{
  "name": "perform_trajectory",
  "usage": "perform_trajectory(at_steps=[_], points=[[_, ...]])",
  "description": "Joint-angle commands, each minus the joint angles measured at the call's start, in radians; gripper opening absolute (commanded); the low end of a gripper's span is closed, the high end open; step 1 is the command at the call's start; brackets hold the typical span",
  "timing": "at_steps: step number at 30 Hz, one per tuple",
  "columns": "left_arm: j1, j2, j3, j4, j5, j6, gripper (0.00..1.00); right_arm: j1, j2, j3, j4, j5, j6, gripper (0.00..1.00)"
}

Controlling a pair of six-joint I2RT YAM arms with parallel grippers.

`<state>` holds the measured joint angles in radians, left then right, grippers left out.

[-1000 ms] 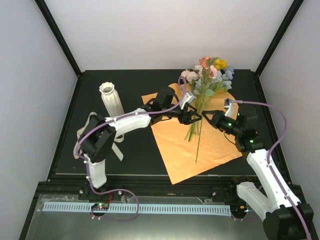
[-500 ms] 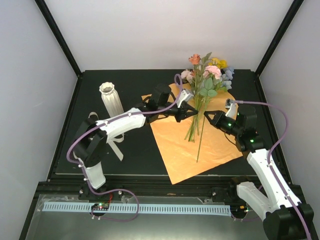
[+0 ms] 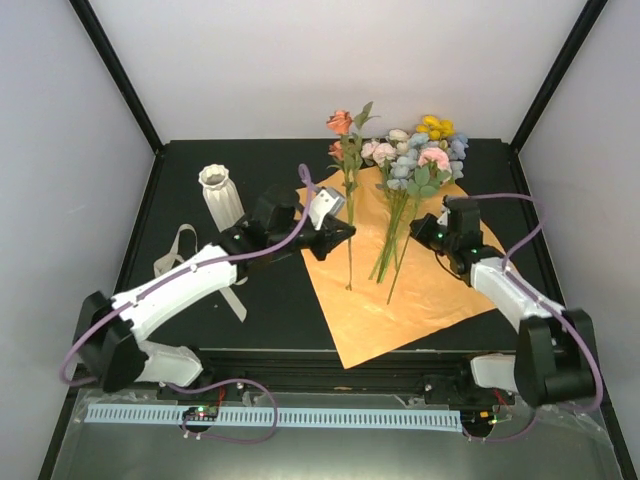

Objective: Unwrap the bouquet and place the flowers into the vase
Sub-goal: Place the fake flower on the wrapping paper.

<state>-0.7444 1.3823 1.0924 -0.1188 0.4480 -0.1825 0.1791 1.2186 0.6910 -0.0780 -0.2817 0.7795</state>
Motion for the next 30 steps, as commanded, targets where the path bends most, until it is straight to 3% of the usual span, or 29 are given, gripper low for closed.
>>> perform_trajectory(at_steps=[1, 6, 10, 16, 22, 30], points=[[0.014, -0.138, -0.046, -0.132, -0.177, -0.011, 0.01, 0.003, 0.164, 0.02, 0.2, 0.104, -0.01, 0.04], [0.023, -0.251, -0.078, -0.191, -0.228, -0.006, 0.02, 0.002, 0.358, 0.1, 0.231, 0.129, -0.009, 0.14], [0.026, -0.333, -0.077, -0.212, -0.276, 0.012, 0.02, 0.004, 0.409, 0.149, 0.165, 0.156, -0.046, 0.33], [0.028, -0.468, -0.058, -0.205, -0.421, 0.077, 0.01, 0.003, 0.322, 0.136, 0.054, 0.121, -0.1, 0.58], [0.06, -0.468, 0.087, -0.298, -0.599, 0.177, 0.02, 0.004, 0.169, 0.093, -0.057, 0.028, -0.166, 0.97], [0.25, -0.375, 0.293, -0.405, -0.675, 0.21, 0.02, 0.018, -0.045, 0.023, -0.129, -0.079, -0.194, 1.0]])
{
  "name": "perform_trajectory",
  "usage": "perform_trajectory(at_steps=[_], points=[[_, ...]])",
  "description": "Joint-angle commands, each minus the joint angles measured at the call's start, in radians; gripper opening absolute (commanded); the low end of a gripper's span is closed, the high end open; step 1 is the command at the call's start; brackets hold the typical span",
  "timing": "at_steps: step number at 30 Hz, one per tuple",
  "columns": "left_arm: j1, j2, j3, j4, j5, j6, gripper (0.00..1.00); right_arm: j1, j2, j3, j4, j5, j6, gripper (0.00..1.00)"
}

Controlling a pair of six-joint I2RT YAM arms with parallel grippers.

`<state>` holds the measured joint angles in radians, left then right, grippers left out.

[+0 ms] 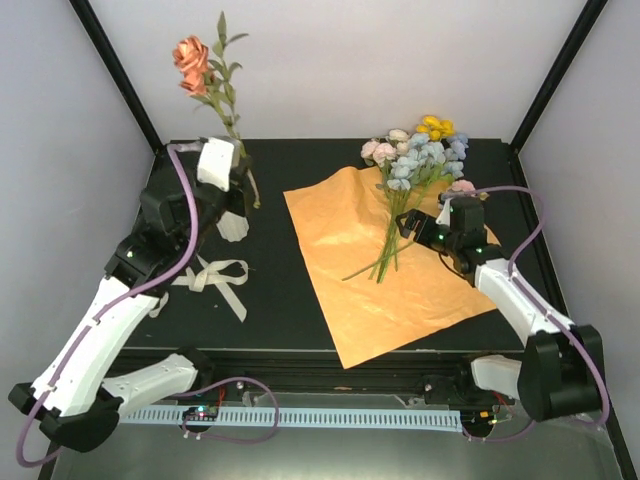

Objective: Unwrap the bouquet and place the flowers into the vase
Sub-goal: Place the fake flower on the wrapping paper, then insert the fake flower into the vase.

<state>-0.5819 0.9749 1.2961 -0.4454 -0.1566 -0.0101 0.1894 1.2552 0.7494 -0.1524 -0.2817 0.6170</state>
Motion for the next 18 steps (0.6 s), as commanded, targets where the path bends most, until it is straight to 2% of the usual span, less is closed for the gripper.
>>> perform_trajectory(at_steps=[1, 8, 14, 18], points=[[0.118, 0.041, 0.118, -0.086, -0.064, 0.041, 0.02, 0.007, -0.105, -0.044, -0.061, -0.097, -0.03, 1.0], [0.292, 0.11, 0.248, -0.063, -0.031, 0.064, 0.02, 0.009, -0.254, -0.127, -0.036, -0.162, -0.012, 1.0], [0.404, 0.163, 0.256, -0.002, 0.059, 0.053, 0.02, 0.008, -0.263, -0.135, -0.062, -0.162, -0.014, 1.0], [0.479, 0.194, 0.23, 0.015, 0.146, -0.008, 0.02, 0.007, -0.262, -0.114, -0.133, -0.133, 0.02, 1.0]])
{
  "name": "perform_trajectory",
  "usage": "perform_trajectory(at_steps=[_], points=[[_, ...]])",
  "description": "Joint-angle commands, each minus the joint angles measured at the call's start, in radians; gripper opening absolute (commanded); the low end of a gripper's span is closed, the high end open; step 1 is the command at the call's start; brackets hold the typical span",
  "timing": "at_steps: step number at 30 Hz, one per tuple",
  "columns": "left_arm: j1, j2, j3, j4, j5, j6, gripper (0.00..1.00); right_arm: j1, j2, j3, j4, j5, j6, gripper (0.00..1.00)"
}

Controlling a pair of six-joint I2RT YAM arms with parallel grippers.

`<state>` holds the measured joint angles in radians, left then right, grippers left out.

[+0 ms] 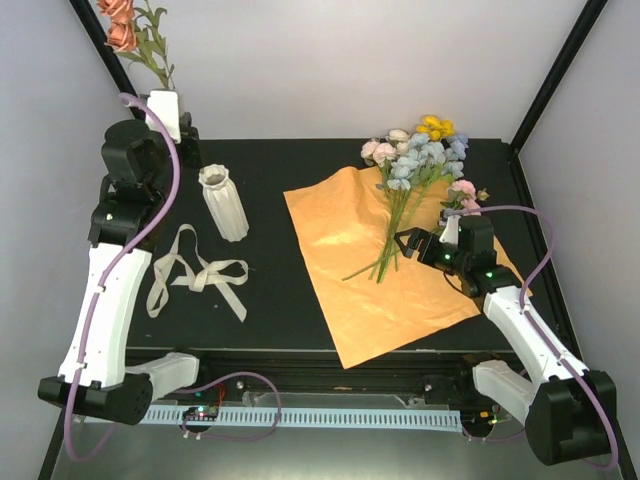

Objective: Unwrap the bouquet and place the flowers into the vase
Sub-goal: Insert the fake flower into the vase.

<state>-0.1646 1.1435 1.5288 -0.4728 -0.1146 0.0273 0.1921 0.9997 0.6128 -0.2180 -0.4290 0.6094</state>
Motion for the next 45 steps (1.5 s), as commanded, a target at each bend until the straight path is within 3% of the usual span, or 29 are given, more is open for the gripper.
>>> perform_trajectory(at_steps=[1, 10, 14, 21, 24, 28, 37, 45], points=[[0.079, 0.03, -0.014, 0.05, 0.126, -0.057, 0.02, 0.004, -0.001, 0.036, -0.092, 0.019, 0.027, 1.0], [0.222, 0.027, -0.177, 0.174, 0.341, -0.177, 0.02, -0.073, 0.092, -0.033, -0.003, -0.141, 0.1, 1.0], [0.251, 0.043, -0.252, 0.223, 0.357, -0.204, 0.02, -0.08, 0.051, -0.075, 0.085, -0.19, 0.1, 1.0], [0.289, 0.094, -0.371, 0.241, 0.379, -0.262, 0.04, -0.08, 0.018, -0.062, 0.064, -0.184, 0.092, 1.0], [0.295, 0.104, -0.397, 0.27, 0.389, -0.291, 0.15, -0.081, 0.025, -0.056, 0.061, -0.199, 0.097, 1.0], [0.299, 0.116, -0.38, 0.182, 0.369, -0.343, 0.19, -0.082, 0.033, -0.032, 0.008, -0.159, 0.082, 1.0], [0.3, 0.004, -0.498, 0.2, 0.422, -0.432, 0.45, -0.133, 0.016, 0.004, -0.159, 0.063, 0.103, 1.0], [0.292, -0.129, -0.528, 0.133, 0.415, -0.415, 0.67, -0.134, 0.02, 0.004, -0.072, -0.001, 0.114, 0.96]])
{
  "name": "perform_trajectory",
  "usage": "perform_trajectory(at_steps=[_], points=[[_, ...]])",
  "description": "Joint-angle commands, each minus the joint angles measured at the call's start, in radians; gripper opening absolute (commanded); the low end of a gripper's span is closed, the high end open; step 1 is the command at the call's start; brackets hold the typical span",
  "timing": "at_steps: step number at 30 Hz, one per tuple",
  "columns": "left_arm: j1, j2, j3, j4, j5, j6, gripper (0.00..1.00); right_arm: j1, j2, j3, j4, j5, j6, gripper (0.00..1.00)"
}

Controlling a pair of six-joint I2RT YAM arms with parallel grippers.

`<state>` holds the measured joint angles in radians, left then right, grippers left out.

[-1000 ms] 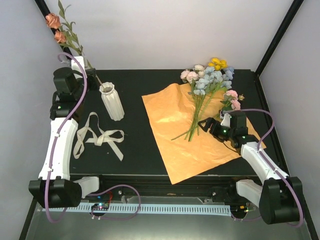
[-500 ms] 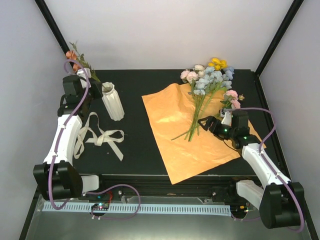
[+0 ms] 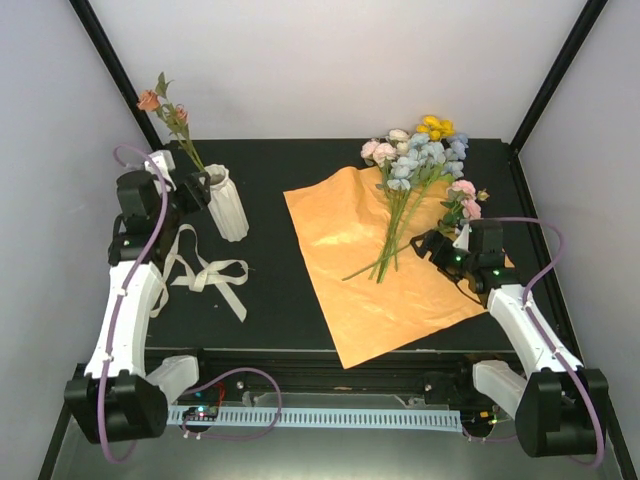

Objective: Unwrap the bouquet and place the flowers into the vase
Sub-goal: Insert the fake flower into the vase, then pick up the fake flower from the wrapping paper.

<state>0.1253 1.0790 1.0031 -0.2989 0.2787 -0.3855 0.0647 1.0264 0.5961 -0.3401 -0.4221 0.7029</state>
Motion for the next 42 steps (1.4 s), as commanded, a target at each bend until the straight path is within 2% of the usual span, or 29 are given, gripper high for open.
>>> perform_trajectory(at_steps=[1, 4, 5, 7, 8, 13, 18, 21, 30, 38, 42], points=[[-0.005, -0.082, -0.001, -0.057, 0.027, 0.008, 0.69, -0.008, 0.004, 0.021, 0.06, -0.007, 0.03, 0.94], [-0.038, -0.128, 0.004, -0.101, 0.035, 0.053, 0.77, -0.007, 0.049, 0.019, 0.091, -0.006, 0.063, 0.87], [-0.057, -0.136, 0.011, -0.12, 0.034, 0.07, 0.81, -0.007, 0.071, 0.018, 0.104, -0.006, 0.074, 0.83], [-0.101, -0.141, 0.036, -0.163, 0.035, 0.102, 0.97, -0.007, 0.115, 0.015, 0.135, -0.007, 0.101, 0.76], [-0.121, -0.146, 0.042, -0.179, 0.04, 0.115, 0.99, -0.007, 0.139, 0.015, 0.156, -0.009, 0.114, 0.72], [-0.223, -0.191, 0.033, -0.205, 0.151, 0.168, 0.99, -0.006, 0.241, 0.032, 0.239, 0.0, 0.179, 0.54], [-0.31, -0.229, -0.065, -0.122, 0.344, 0.188, 0.99, -0.007, 0.321, 0.046, 0.312, 0.037, 0.232, 0.47], [-0.346, -0.242, -0.132, -0.062, 0.404, 0.176, 0.99, -0.006, 0.37, 0.052, 0.341, 0.06, 0.249, 0.44], [-0.432, -0.246, -0.28, 0.023, 0.43, 0.228, 0.99, -0.007, 0.504, 0.092, 0.403, 0.099, 0.266, 0.41], [-0.432, -0.225, -0.263, 0.016, 0.461, 0.226, 0.99, -0.006, 0.634, 0.151, 0.44, 0.098, 0.282, 0.4], [-0.432, -0.236, -0.271, 0.018, 0.459, 0.223, 0.99, -0.006, 0.676, 0.167, 0.451, 0.108, 0.284, 0.33]])
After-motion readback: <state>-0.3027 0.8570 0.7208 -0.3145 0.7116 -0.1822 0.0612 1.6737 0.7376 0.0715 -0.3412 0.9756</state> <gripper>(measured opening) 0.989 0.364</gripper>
